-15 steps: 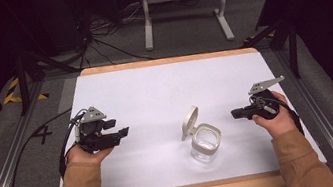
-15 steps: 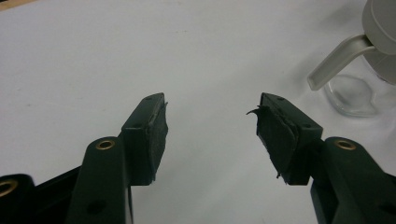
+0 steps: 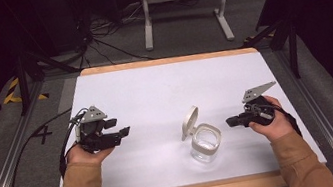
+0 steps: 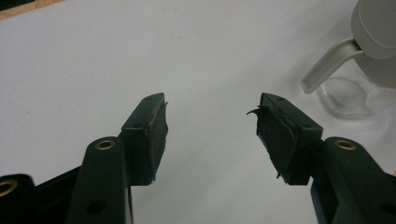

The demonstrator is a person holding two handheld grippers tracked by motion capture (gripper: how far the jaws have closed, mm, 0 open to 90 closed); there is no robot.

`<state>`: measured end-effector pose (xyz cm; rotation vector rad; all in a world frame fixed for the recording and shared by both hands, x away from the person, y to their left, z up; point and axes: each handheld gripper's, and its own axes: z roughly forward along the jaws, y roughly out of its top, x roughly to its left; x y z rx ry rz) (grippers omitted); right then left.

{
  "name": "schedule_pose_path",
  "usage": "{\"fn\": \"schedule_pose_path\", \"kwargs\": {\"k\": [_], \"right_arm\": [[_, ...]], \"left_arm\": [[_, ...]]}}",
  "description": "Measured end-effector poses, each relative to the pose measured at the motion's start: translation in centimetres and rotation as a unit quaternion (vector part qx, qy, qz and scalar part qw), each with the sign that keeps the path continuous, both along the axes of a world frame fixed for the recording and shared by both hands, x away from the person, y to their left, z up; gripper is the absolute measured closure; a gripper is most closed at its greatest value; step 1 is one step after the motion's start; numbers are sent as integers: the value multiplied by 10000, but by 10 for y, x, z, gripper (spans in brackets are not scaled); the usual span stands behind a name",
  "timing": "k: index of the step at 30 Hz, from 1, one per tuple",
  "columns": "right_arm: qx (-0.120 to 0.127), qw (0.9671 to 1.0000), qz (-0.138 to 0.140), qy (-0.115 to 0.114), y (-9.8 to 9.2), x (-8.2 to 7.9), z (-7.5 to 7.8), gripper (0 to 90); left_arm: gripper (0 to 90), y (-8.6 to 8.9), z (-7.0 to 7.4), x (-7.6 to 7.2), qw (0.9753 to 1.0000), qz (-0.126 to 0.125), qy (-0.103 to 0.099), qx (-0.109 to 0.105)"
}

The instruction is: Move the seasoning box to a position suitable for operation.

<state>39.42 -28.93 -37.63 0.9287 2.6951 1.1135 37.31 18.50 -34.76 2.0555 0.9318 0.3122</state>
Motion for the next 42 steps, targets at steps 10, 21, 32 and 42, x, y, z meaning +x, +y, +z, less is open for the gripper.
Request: {"fn": "schedule_pose_path", "kwargs": {"k": [10, 21, 32, 42], "right_arm": [[-377, 9973, 616, 154, 31, -8, -13, 900], [-465, 9964, 700, 143, 38, -10, -15, 900], [-729, 9910, 1073, 328, 46, -18, -18, 900], [-888, 9846, 1448, 413, 58, -28, -20, 900]], "left_arm": [[429, -4, 2, 0, 10000, -68, 3, -1], [429, -4, 2, 0, 10000, -77, -5, -1], [428, -5, 2, 1, 9999, -97, -26, 18], [428, -8, 3, 3, 9999, -151, 14, 38]]}}
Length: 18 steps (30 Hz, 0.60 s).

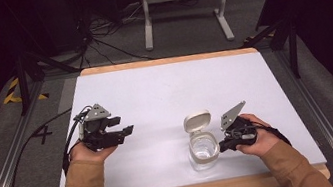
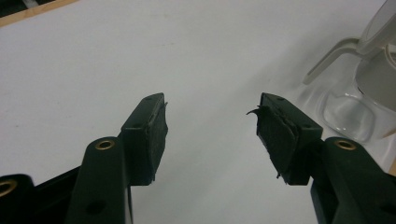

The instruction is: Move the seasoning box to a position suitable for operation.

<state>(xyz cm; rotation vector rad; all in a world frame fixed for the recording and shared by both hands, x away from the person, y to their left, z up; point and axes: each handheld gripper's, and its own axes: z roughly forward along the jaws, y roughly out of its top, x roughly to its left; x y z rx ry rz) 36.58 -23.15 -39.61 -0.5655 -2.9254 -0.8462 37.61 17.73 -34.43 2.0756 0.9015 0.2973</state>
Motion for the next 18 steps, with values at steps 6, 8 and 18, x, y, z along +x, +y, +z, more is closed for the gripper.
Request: {"fn": "schedule_pose_path", "kwargs": {"k": [6, 8, 18], "right_arm": [[-35, 9999, 162, 1, 6, -5, -2, 900], [-17, 9998, 205, 34, 8, -6, -2, 900], [0, 9995, 320, 67, 13, -9, -4, 900]], "left_arm": [[428, -2, 0, 2, 10000, -39, -42, -19], [428, -3, -1, 2, 10000, -31, -32, -45], [428, -3, 0, 3, 10000, -28, -18, -91]]}}
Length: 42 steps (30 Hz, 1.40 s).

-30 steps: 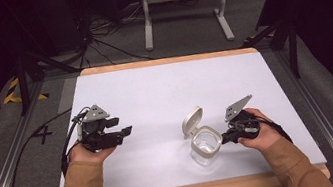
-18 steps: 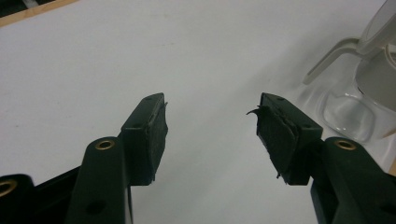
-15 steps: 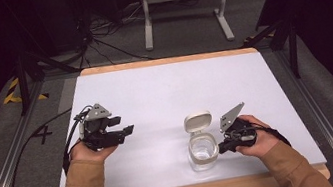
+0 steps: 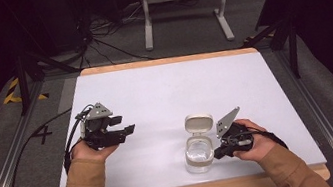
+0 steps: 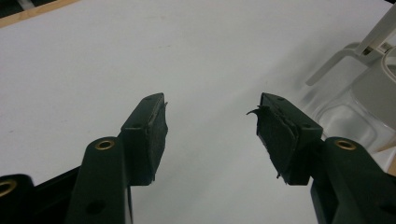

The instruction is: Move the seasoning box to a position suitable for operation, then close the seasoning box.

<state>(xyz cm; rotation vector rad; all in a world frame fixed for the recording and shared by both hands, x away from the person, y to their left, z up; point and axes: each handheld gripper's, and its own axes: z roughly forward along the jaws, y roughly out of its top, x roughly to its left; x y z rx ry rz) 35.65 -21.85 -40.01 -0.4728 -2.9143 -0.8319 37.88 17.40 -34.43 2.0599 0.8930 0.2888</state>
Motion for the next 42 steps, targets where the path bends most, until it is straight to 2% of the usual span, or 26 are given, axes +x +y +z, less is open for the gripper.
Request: {"fn": "schedule_pose_path", "kwargs": {"k": [1, 5, 10, 11, 12, 17, 24, 27, 30, 37, 40, 42], "right_arm": [[51, 10000, -18, 39, -1, 0, 1, 900], [191, 9992, -333, -138, -11, 3, 12, 900], [567, 9935, -835, -524, -24, 7, 29, 900], [567, 9935, -835, -524, -24, 7, 29, 900], [735, 9885, -1106, -720, -29, 8, 33, 900], [1089, 9778, -1500, -973, -36, 9, 39, 900], [1580, 9670, -1654, -1123, -38, 11, 48, 900], [1775, 9628, -1701, -1121, -38, 13, 50, 900], [1897, 9616, -1668, -1069, -38, 17, 51, 900], [2178, 9562, -1637, -1067, -35, 26, 52, 900], [2195, 9570, -1578, -1050, -32, 29, 53, 900], [2213, 9571, -1558, -1038, -30, 30, 53, 900]], "left_arm": [[428, 0, 0, 0, 10000, -2, 1, -11], [428, -2, 0, 2, 10000, -26, 5, 0], [428, -5, -1, 4, 10000, -73, 31, 51], [428, -5, -1, 4, 10000, -73, 31, 51], [428, -5, -1, 4, 9999, -82, 15, 62], [428, -7, -1, 3, 9999, -70, 42, 59], [428, -4, -1, 2, 9999, -63, 37, 72], [428, 0, -1, -2, 10000, 6, 30, 86], [428, 4, -1, -6, 9999, 75, -4, 83], [428, 14, -1, -14, 9997, 224, 6, 96], [428, 20, -2, -18, 9995, 294, -58, 118], [428, 21, -2, -20, 9994, 328, 21, 102]]}}
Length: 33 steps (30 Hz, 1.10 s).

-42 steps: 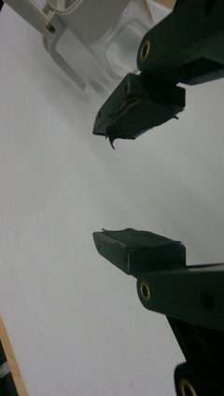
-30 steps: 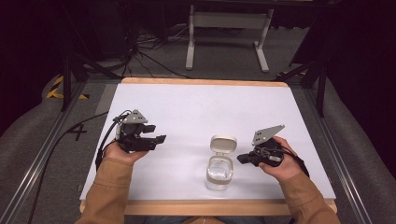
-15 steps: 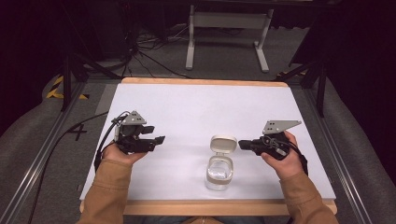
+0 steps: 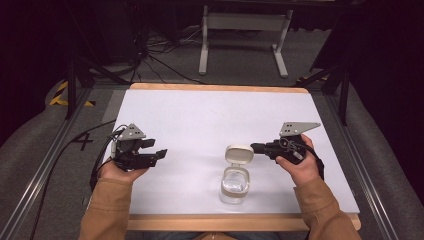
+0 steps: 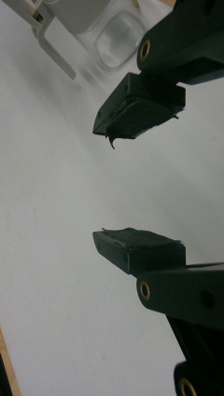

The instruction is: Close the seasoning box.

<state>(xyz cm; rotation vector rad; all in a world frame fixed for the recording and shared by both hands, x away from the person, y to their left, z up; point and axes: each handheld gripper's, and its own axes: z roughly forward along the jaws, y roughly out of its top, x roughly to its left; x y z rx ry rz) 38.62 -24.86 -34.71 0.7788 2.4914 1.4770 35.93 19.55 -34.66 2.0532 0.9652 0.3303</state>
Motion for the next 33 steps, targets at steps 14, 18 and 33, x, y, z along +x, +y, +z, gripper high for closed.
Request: {"fn": "schedule_pose_path", "kwargs": {"k": [14, 18, 33], "right_arm": [[65, 9999, 152, -27, 6, 1, 3, 900], [73, 9997, 214, -60, 7, -2, 5, 900], [12, 9992, 388, -132, 7, -16, 11, 900]], "left_arm": [[427, 4, -1, -3, 10000, 78, -2, -36], [427, 3, 0, -3, 10000, 51, 15, -32], [426, -4, 0, 4, 9999, -99, 12, -13]]}}
